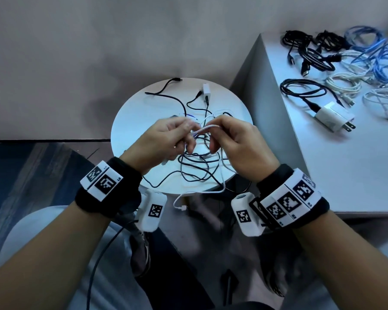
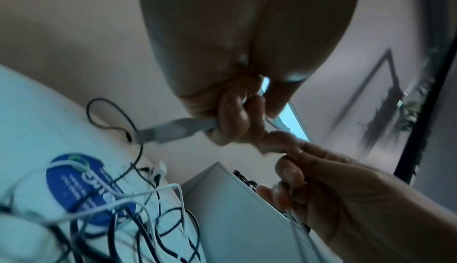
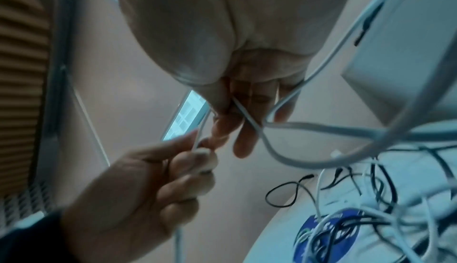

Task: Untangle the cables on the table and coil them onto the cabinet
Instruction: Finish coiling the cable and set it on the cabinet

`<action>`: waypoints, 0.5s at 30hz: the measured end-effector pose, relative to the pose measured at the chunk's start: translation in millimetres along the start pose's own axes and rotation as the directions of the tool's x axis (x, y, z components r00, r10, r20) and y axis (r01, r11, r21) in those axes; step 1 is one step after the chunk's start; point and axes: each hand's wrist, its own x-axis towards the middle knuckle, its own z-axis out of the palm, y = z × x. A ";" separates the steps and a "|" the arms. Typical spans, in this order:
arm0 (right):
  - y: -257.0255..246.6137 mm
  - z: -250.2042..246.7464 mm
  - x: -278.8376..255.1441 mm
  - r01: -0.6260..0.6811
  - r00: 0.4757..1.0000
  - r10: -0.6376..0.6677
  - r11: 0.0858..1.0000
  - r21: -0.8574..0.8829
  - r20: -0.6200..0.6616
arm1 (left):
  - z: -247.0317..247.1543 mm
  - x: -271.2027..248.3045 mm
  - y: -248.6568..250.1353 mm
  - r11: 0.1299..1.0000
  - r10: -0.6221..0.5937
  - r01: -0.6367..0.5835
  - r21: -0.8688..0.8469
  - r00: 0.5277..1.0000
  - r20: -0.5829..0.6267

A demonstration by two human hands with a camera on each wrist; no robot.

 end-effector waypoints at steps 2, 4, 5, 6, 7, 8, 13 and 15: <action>1.1 0.0 -2.1 0.018 1.000 -0.018 1.000 -0.016 -0.008 | 1.7 -2.3 1.6 0.993 -0.066 0.053 0.105 0.990 0.124; 4.3 1.3 -2.9 -0.013 1.000 0.013 0.998 -0.058 0.001 | 0.3 -4.8 2.8 0.994 -0.046 0.066 -0.088 0.977 0.209; 6.9 2.2 -2.8 -0.039 0.999 0.041 0.997 -0.065 0.016 | -1.7 -5.0 4.7 0.957 -0.018 0.079 -0.279 0.977 0.212; 8.8 2.8 -2.2 -0.068 0.997 0.070 0.996 -0.052 0.039 | -3.9 -4.6 6.7 0.882 0.002 0.085 -0.464 0.983 0.182; 10.2 4.2 -1.9 -0.091 0.993 0.093 0.995 -0.033 0.069 | -5.5 -3.8 8.2 0.796 0.011 0.070 -0.601 0.992 0.129; 10.1 6.0 -2.2 -0.105 0.989 0.107 0.994 -0.023 0.102 | -6.6 -2.7 8.0 0.730 0.010 0.033 -0.683 0.998 0.058; -2.6 37.3 -22.1 0.049 0.910 0.060 0.967 -0.251 0.411 | -12.2 1.5 6.4 0.640 0.061 -0.133 -0.757 0.991 -0.122; -9.8 43.5 -30.3 0.106 0.881 0.025 0.963 -0.249 0.472 | -11.9 1.5 8.0 0.785 0.049 -0.122 -0.608 0.990 -0.136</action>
